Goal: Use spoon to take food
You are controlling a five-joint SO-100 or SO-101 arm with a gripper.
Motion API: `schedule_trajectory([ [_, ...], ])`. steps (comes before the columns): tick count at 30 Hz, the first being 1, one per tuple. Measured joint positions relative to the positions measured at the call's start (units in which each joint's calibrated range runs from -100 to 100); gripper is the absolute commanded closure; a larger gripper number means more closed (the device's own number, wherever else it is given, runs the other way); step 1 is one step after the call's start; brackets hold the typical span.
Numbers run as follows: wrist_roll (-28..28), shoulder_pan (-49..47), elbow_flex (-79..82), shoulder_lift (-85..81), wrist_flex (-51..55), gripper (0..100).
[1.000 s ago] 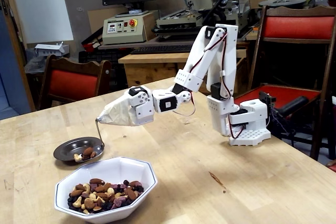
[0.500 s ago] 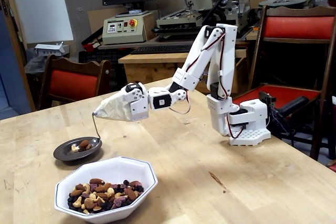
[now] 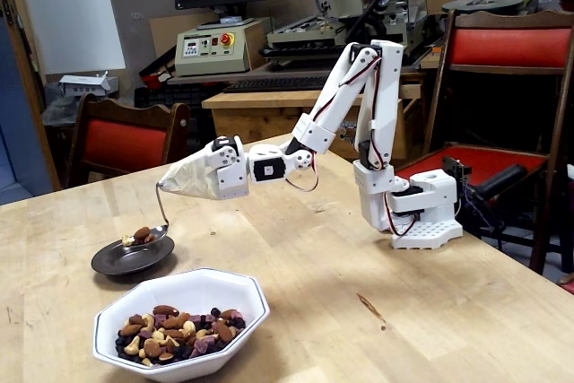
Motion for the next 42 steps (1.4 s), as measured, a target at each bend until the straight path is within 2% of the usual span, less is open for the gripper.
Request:
schedule_trajectory([
  [19,0.1,8.42,0.0,0.0,0.0,96],
  [42,0.05,8.5,-3.95,0.0,0.0,96],
])
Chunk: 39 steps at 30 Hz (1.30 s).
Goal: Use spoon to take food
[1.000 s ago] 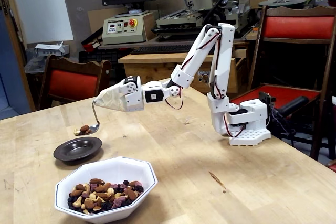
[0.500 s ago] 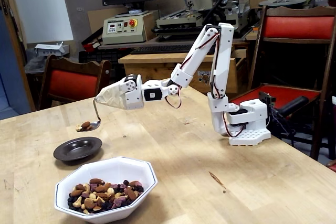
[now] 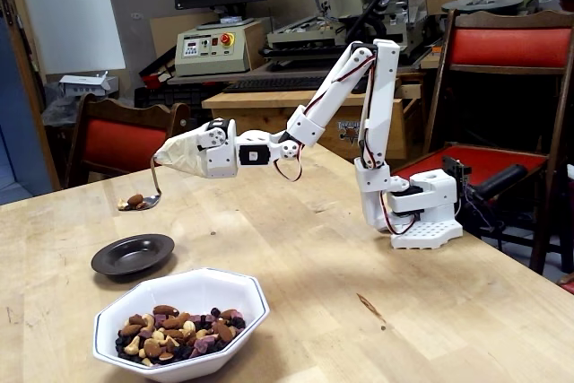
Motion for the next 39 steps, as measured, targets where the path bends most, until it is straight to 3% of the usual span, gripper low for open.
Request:
schedule_trajectory([
  [39,0.0,0.0,-0.09,5.32,0.0,96],
])
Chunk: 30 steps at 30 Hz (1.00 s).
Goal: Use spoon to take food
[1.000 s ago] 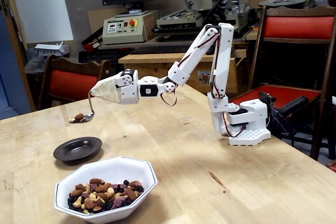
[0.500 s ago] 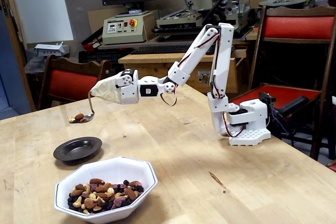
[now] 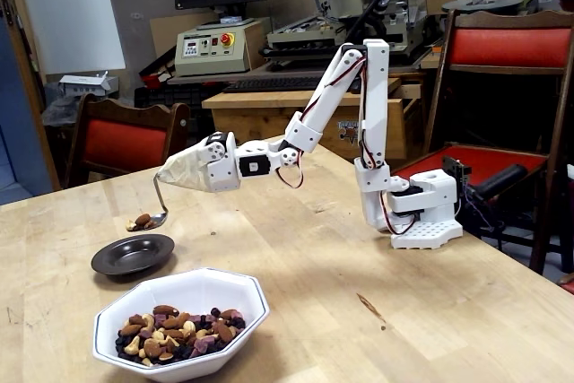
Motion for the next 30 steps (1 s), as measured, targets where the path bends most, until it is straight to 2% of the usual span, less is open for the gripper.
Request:
schedule_trajectory([
  [20,0.0,0.0,-0.51,0.09,0.0,96],
  [30,0.05,0.0,-3.6,6.18,0.0,96],
])
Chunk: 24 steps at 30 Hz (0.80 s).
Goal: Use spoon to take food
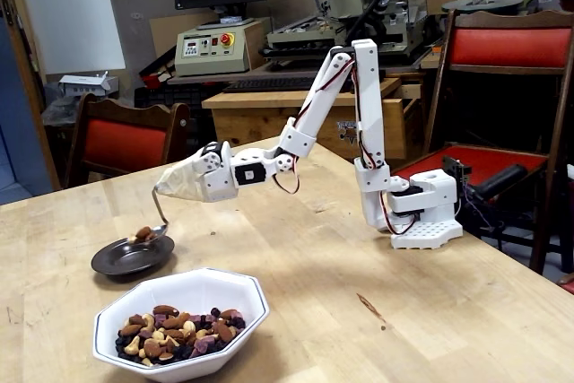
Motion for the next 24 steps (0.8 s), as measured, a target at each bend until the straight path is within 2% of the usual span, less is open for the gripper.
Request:
schedule_trajectory([
  [7,0.1,0.0,-4.63,0.69,0.0,96],
  [24,0.1,0.0,-4.72,0.77,0.0,96],
])
